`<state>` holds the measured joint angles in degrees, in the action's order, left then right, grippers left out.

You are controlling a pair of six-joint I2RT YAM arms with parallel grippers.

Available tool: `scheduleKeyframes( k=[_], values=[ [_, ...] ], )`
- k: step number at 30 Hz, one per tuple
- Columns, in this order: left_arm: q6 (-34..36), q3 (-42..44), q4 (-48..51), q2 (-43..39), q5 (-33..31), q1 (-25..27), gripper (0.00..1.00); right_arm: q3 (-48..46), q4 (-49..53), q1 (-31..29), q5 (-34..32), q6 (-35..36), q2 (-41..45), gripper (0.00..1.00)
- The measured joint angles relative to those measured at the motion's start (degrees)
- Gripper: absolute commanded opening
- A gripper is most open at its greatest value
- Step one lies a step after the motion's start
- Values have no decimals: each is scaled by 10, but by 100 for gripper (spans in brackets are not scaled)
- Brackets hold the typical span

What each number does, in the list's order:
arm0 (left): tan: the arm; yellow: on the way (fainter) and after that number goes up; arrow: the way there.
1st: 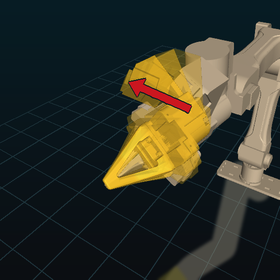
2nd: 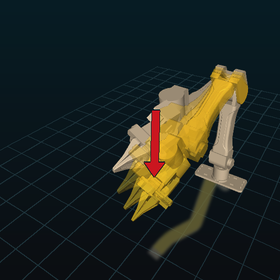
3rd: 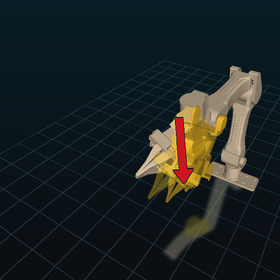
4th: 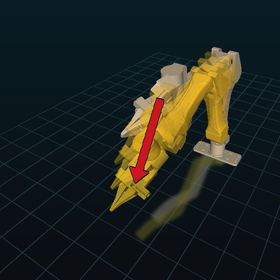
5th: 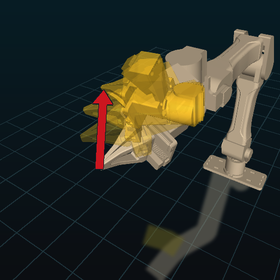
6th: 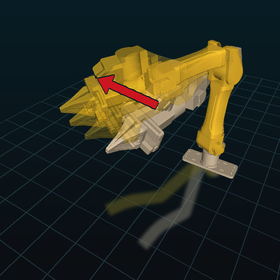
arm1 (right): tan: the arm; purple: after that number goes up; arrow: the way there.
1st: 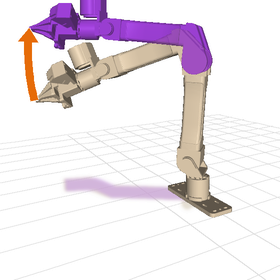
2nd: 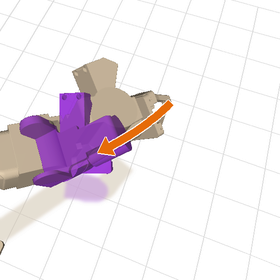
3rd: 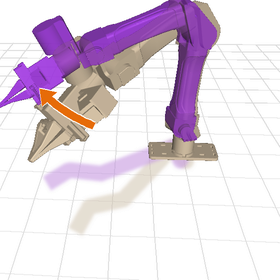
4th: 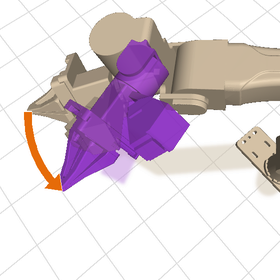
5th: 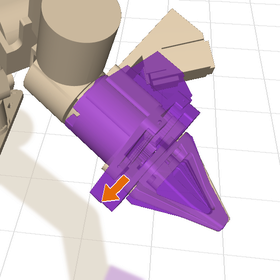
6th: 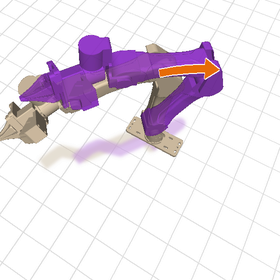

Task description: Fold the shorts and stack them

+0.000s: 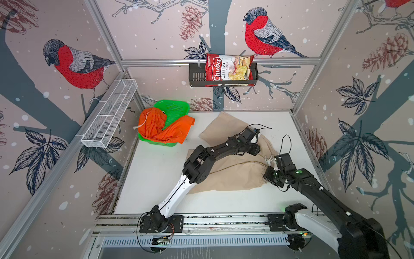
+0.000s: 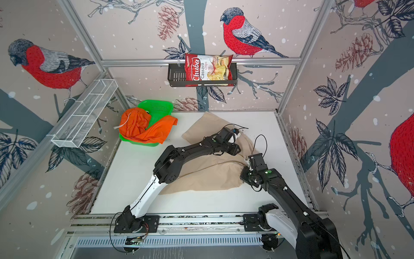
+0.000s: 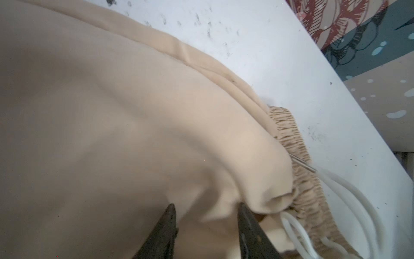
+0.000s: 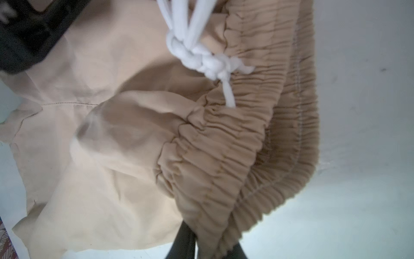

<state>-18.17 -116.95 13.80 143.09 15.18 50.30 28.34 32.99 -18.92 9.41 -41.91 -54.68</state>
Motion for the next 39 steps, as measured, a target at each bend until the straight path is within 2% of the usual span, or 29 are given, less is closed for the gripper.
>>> scheduleKeyframes(
  k=[9, 17, 18, 22, 26, 29, 32, 35, 39],
  values=[
    [-23, -52, -14, 54, -2, 0, 38, -23, 9, -39, -6, -32, 18, 17],
    [-39, -97, -41, 92, 2, -7, 37, -58, 9, -116, -4, -87, 37, 19],
    [-40, -104, -39, 94, 3, -8, 39, -63, 9, -123, -1, -96, 42, 23],
    [-39, -110, -25, 89, 3, -9, 46, -49, 31, -129, 4, -119, 59, 50],
    [-38, -79, 17, 51, -4, -11, 49, 39, 75, -127, -34, -117, 64, 57],
    [-30, -28, 26, -2, -8, -12, 49, 103, 106, -111, -75, -101, 64, 57],
    [-16, 40, 31, -83, -17, -12, 49, 148, 121, -58, -97, -63, 61, 57],
    [-2, 117, 16, -182, -17, -11, 47, 158, 107, 23, -93, -17, 48, 56],
    [20, 232, -42, -276, 2, 7, 44, 148, 59, 106, -44, 44, -3, 55]
  ],
)
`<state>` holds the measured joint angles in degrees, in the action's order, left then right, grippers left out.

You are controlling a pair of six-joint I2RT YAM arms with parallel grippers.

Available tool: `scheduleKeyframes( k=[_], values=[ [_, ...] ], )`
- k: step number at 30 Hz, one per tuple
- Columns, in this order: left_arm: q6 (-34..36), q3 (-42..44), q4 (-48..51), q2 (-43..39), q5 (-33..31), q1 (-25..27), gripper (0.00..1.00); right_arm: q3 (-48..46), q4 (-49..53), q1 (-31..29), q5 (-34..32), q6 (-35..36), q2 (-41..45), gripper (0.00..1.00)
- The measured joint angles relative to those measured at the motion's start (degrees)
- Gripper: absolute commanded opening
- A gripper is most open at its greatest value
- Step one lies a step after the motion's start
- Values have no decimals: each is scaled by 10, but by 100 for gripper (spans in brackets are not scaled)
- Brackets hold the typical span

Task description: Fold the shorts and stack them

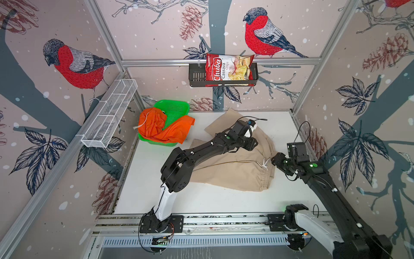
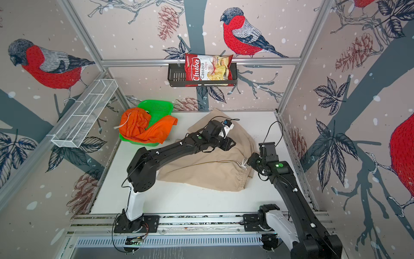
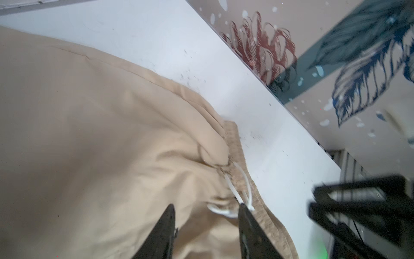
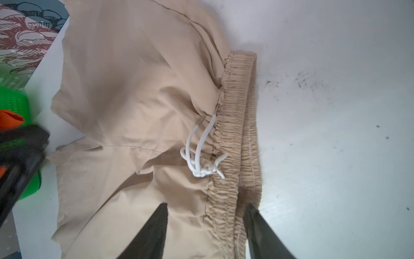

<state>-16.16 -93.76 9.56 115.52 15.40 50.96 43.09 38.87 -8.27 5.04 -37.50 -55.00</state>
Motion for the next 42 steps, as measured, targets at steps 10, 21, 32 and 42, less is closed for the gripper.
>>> scheduleKeyframes(
  k=[10, 21, 32, 42],
  values=[
    [44, 158, -41, -34, 88, 85, 37, -9, -144, 68, 74, 81, -202, 49],
    [41, 161, -73, 52, 83, 129, 33, 13, -229, 89, 87, 109, -330, 44],
    [35, 181, -136, 70, 80, 138, 30, 92, -266, 99, 90, 124, -428, 38],
    [23, 176, -131, 65, 83, 138, 41, 187, -263, 105, 105, 145, -478, 52]
  ],
)
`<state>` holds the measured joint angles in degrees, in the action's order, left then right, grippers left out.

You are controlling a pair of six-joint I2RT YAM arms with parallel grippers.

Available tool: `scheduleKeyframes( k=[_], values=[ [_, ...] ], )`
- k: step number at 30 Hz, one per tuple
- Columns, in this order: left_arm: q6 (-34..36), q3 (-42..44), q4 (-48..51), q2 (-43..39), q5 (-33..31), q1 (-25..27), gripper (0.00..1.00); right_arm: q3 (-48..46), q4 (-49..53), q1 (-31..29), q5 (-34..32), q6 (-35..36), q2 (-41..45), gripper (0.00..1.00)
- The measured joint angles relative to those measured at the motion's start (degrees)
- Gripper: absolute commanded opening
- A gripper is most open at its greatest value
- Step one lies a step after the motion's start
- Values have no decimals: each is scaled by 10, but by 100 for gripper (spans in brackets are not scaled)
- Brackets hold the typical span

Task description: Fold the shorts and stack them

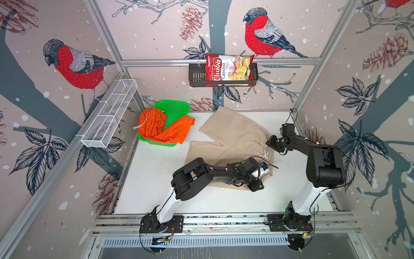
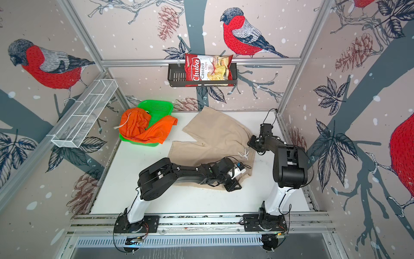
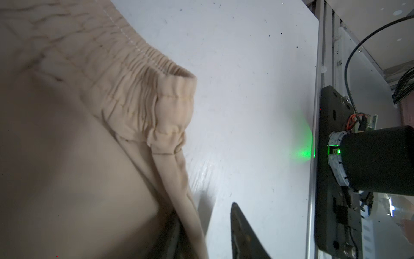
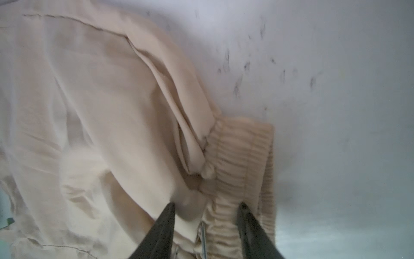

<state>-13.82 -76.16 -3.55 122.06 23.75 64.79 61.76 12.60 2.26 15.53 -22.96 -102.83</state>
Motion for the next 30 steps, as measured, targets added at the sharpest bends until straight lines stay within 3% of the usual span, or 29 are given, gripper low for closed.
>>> scheduleKeyframes(
  k=[5, 10, 16, 21, 30],
  values=[
    [-16, 1, 12, -42, 3, -13, 43, -6, 21, 0, 8, 9, 97, 53],
    [-49, 47, -14, -108, -1, -52, 42, -83, 43, -6, 23, 16, 228, 49],
    [-99, 147, -30, -175, -44, -110, 42, -211, 84, -84, 40, -20, 361, 42],
    [-132, 211, -37, -206, -74, -140, 42, -306, 83, -166, 45, -78, 380, 39],
    [-166, 296, -48, -254, -105, -187, 41, -345, 92, -191, -50, -148, 351, 39]
  ],
)
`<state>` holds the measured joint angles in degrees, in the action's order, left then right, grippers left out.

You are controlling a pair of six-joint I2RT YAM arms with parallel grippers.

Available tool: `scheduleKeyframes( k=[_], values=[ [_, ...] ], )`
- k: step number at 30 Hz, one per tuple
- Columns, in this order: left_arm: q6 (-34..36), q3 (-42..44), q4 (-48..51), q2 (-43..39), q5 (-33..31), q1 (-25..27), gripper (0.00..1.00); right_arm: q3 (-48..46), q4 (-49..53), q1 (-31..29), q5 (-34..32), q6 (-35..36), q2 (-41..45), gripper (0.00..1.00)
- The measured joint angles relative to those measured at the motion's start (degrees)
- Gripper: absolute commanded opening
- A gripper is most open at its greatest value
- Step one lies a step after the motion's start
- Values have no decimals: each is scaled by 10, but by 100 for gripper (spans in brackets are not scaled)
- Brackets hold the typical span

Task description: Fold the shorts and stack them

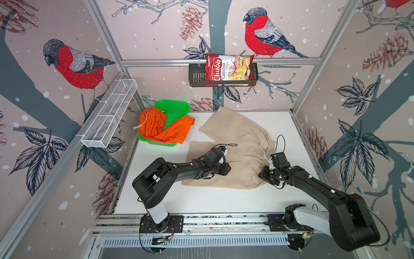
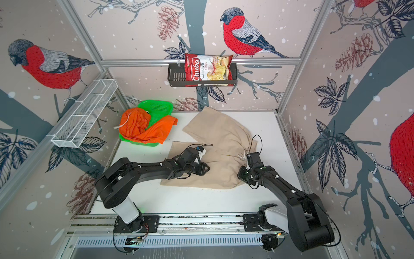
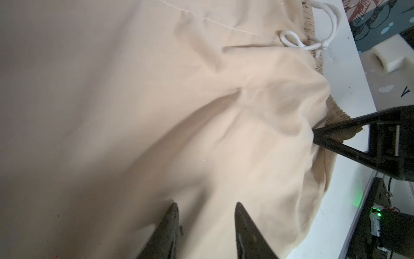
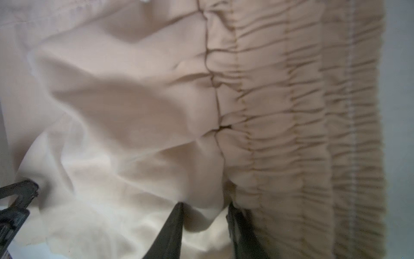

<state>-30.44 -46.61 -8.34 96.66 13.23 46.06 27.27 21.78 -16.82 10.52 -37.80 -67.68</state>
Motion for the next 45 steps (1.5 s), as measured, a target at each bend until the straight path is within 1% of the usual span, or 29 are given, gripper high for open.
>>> scheduleKeyframes(
  k=[5, 9, 13, 16, 20, 24, 28, 31, 34, 37, 41, 43, 45],
  values=[
    [-10, 21, -4, -29, -10, -17, 42, 38, 40, 0, -80, -11, -10, 47],
    [-15, 36, -4, -48, -15, -24, 42, 86, 61, -10, -115, -7, -3, 48],
    [-25, 54, -5, -59, -17, -30, 41, 116, 49, -70, -115, -7, 31, 48],
    [-40, 76, -13, -64, -21, -40, 41, 115, 23, -117, -97, -12, 37, 48],
    [-44, 93, -28, -65, -17, -49, 39, 108, -20, -165, -70, -17, -3, 48],
    [-56, 110, -44, -62, -16, -66, 38, 90, -61, -188, -49, -17, -55, 49],
    [-61, 128, -66, -59, -13, -82, 37, 64, -83, -187, -42, -18, -81, 49],
    [-67, 143, -100, -55, -10, -95, 35, 44, -94, -171, -33, -25, -87, 49],
    [-69, 160, -140, -48, -4, -108, 34, 27, -117, -143, -15, -24, -81, 50],
    [-72, 172, -174, -40, 4, -121, 33, 9, -136, -97, -2, -17, -67, 51],
    [-77, 184, -201, -39, 12, -128, 32, 6, -109, -50, -6, -1, -44, 52],
    [-82, 186, -190, -51, 9, -130, 34, 15, -77, -44, -19, 6, -31, 53],
    [-86, 188, -157, -77, 1, -130, 37, 37, -49, -49, -29, 18, -21, 53]
  ],
)
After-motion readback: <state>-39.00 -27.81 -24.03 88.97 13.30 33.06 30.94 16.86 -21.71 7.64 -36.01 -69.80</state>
